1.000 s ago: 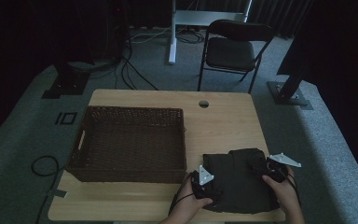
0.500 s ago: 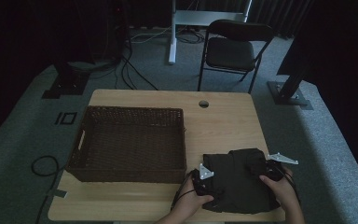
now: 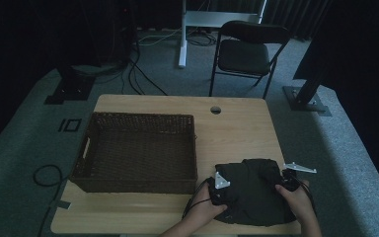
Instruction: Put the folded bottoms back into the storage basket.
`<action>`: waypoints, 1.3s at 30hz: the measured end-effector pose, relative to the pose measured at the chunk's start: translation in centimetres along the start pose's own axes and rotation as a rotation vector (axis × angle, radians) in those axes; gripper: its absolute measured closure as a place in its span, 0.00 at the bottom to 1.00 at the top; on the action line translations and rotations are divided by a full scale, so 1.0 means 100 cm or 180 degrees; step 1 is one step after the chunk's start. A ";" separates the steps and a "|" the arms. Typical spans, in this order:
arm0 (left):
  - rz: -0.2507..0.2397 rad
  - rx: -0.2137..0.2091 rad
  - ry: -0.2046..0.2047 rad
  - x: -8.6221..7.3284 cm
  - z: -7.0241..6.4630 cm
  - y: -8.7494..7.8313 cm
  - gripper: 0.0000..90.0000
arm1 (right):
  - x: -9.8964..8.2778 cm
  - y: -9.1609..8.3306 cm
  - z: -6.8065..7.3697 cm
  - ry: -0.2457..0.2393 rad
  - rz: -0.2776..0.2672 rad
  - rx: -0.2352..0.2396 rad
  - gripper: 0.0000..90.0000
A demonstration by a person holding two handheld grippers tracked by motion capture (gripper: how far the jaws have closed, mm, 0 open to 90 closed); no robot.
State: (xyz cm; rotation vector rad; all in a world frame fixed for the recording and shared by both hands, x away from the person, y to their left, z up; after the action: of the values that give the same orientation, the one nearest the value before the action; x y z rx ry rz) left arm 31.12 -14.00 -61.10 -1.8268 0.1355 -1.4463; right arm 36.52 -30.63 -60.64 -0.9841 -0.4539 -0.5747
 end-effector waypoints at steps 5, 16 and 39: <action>-0.0032 -0.0015 0.0183 0.010 -0.002 -0.003 0.73 | 0.001 -0.006 0.004 0.0026 0.0027 -0.0103 0.73; -0.0113 -0.0135 0.0165 0.034 -0.003 -0.018 0.78 | 0.016 -0.027 0.013 0.0133 -0.0092 0.0014 0.75; -0.0351 -0.0040 0.0415 0.097 0.016 -0.067 0.77 | 0.074 -0.071 0.058 0.0144 -0.0520 0.0246 0.75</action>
State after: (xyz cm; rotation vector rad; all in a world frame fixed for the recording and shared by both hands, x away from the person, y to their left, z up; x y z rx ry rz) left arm 33.34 -13.70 -49.38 -1.7735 0.1105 -1.6456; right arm 37.06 -30.44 -48.83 -0.8636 -0.5156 -0.7199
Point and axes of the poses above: each handheld gripper's, and its own axes: y roughly forward along the jaws, x roughly out of its top, z roughly to its left, the point moved 10 cm from there along y, roughly forward along the jaws, and after that the axes turned 14 degrees about y, right-handed, at the moved point
